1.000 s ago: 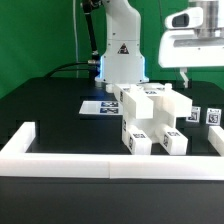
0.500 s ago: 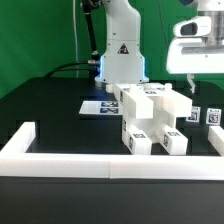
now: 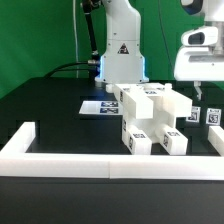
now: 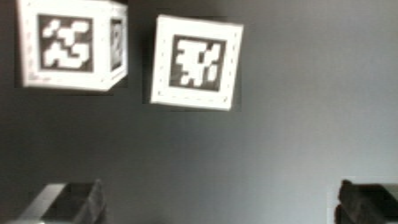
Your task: Assemble chair
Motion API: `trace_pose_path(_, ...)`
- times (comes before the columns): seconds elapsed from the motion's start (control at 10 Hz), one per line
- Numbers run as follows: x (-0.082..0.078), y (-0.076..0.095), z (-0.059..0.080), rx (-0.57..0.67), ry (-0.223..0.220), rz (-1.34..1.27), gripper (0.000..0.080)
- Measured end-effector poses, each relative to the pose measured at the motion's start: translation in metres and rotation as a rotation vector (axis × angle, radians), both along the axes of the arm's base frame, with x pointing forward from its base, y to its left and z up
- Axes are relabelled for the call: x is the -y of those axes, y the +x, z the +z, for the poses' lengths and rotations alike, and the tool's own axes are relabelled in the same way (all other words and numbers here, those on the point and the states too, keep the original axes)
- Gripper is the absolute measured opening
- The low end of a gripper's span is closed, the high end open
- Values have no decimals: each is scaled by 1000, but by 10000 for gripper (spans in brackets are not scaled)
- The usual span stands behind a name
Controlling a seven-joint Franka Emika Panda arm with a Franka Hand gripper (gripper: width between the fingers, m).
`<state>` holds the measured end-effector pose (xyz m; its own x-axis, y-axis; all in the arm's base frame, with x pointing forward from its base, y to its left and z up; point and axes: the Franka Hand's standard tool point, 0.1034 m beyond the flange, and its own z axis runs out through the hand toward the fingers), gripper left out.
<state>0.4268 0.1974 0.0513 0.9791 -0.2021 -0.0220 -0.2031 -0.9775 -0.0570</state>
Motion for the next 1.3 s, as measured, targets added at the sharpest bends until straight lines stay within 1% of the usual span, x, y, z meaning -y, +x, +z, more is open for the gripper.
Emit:
trace_pose_path(0.4, 0, -8, -15, -18, -13, 13, 649)
trace_pose_path(0.9, 2, -8, -16, -18, -13, 12, 649)
trace_pose_path(1.0, 4, -8, -17, -15, -14, 15, 649)
trace_pose_path(1.3, -2, -14, -25, -26, -20, 22, 649)
